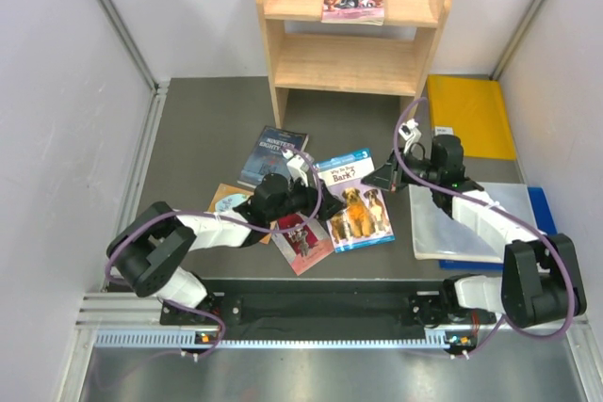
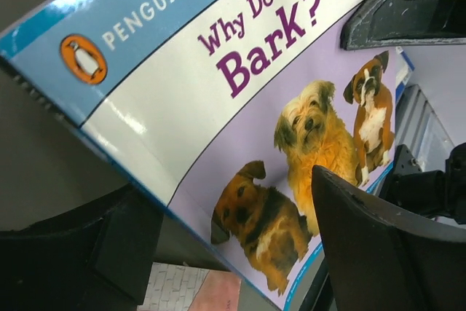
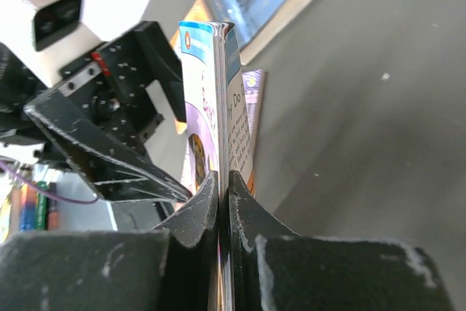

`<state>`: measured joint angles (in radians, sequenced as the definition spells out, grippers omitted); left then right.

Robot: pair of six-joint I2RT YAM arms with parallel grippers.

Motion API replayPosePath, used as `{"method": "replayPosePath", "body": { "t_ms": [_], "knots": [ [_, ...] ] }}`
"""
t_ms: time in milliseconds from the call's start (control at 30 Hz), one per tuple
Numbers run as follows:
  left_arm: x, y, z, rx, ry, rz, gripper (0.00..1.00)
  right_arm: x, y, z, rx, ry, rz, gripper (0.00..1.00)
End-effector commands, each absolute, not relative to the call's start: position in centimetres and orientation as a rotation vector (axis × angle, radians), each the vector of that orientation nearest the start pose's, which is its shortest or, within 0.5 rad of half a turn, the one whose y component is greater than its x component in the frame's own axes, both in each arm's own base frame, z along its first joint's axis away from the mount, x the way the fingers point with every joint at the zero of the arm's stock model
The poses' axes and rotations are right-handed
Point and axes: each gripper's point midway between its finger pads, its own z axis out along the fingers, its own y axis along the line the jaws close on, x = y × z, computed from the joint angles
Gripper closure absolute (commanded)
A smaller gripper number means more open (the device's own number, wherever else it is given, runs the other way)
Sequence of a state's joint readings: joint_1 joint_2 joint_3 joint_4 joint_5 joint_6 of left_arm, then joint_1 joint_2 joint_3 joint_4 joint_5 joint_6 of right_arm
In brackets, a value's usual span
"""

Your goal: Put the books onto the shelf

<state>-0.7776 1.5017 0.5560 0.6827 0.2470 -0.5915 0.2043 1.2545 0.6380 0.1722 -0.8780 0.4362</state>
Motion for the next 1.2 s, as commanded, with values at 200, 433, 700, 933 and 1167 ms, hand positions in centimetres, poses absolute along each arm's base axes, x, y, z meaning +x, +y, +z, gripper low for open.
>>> {"method": "replayPosePath", "body": {
  "t_ms": [200,433,700,933,1167],
  "knots": [
    [24.6,-36.6,15.9,0.403,1.792,-1.377,1.00,27.9,22.6,20.8,-0.487,1.876,1.365,1.00],
    [26.4,-35.4,18.5,0.390,1.764,-1.220,1.00,30.3,19.2,19.2,-0.265,2.009,1.021,0.47],
    [29.3,-33.1,25.6,0.331,1.644,-1.081,1.00,27.9,17.6,21.0,-0.083,1.905,1.015,0.23],
    [30.7,-32.5,29.7,0.278,1.540,-1.112,1.00,25.4,18.0,22.1,-0.008,1.799,1.164,0.22],
    [30.5,-32.4,32.6,0.266,1.470,-1.174,1.00,25.0,18.6,21.8,0.002,1.751,1.255,0.23]
  ]
}}
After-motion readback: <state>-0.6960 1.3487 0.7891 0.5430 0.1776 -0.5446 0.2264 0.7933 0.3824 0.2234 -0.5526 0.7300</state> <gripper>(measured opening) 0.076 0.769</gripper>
